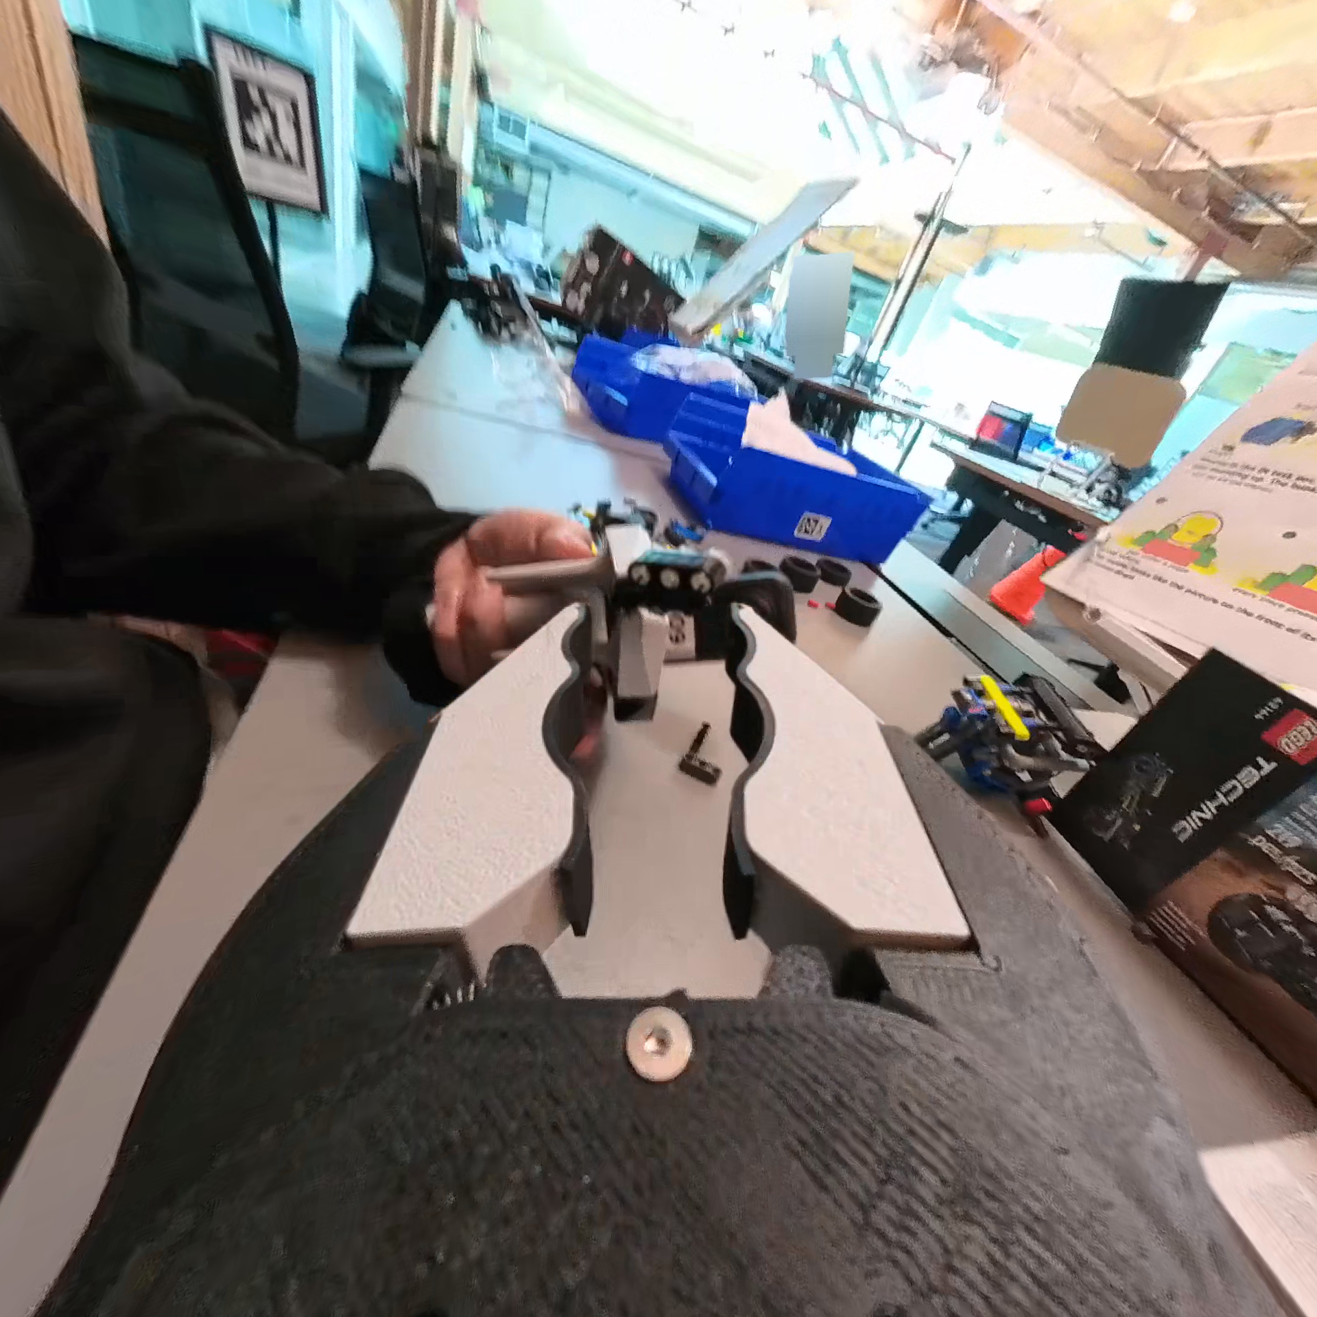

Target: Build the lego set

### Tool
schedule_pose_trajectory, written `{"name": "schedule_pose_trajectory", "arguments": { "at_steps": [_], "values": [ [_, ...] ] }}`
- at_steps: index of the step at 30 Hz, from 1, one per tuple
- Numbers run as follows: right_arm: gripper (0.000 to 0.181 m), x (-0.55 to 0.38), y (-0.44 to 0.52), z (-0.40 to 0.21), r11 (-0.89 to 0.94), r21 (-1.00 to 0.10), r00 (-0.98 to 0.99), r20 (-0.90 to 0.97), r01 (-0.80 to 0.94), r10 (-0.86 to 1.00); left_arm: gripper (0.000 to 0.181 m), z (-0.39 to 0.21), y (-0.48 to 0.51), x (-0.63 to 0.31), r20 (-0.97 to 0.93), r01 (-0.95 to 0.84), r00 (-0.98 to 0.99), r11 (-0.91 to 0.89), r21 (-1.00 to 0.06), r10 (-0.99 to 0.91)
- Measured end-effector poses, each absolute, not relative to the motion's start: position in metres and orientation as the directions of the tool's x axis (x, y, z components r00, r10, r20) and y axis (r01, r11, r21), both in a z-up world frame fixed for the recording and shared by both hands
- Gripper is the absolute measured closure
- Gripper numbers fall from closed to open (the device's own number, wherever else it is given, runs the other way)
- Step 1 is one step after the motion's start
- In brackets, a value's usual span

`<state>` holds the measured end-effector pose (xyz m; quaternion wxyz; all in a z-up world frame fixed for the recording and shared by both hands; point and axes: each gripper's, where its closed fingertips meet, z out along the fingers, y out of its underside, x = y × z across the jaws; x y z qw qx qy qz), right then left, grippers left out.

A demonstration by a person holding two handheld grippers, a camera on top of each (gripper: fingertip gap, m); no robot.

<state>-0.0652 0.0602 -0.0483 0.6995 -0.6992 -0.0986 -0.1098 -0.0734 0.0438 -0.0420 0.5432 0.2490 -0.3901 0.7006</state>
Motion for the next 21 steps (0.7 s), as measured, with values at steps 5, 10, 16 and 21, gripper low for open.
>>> {"name": "schedule_pose_trajectory", "arguments": {
  "at_steps": [5,10,16,21],
  "values": [
    [0.146,-0.063,0.058,-0.04,0.032,-0.956,0.956,0.291,0.293,-0.044,0.181,-0.045,0.043,-0.068,0.776,-0.963,-0.267,-0.121,-0.243,0.572],
    [0.143,-0.056,0.054,-0.039,0.017,-0.923,0.919,0.38,0.384,-0.1,0.181,-0.044,0.039,-0.07,0.778,-0.967,-0.251,-0.108,-0.232,0.576],
    [0.152,-0.062,0.044,-0.043,0.066,-0.95,0.952,0.306,0.304,0.019,0.179,-0.054,0.036,-0.07,0.812,-0.973,-0.228,-0.086,-0.216,0.537],
    [0.154,-0.062,0.035,-0.052,0.062,-0.983,0.976,0.179,0.172,0.122,0.179,-0.057,0.028,-0.079,0.834,-0.973,-0.209,-0.027,-0.227,0.511]
  ]
}}
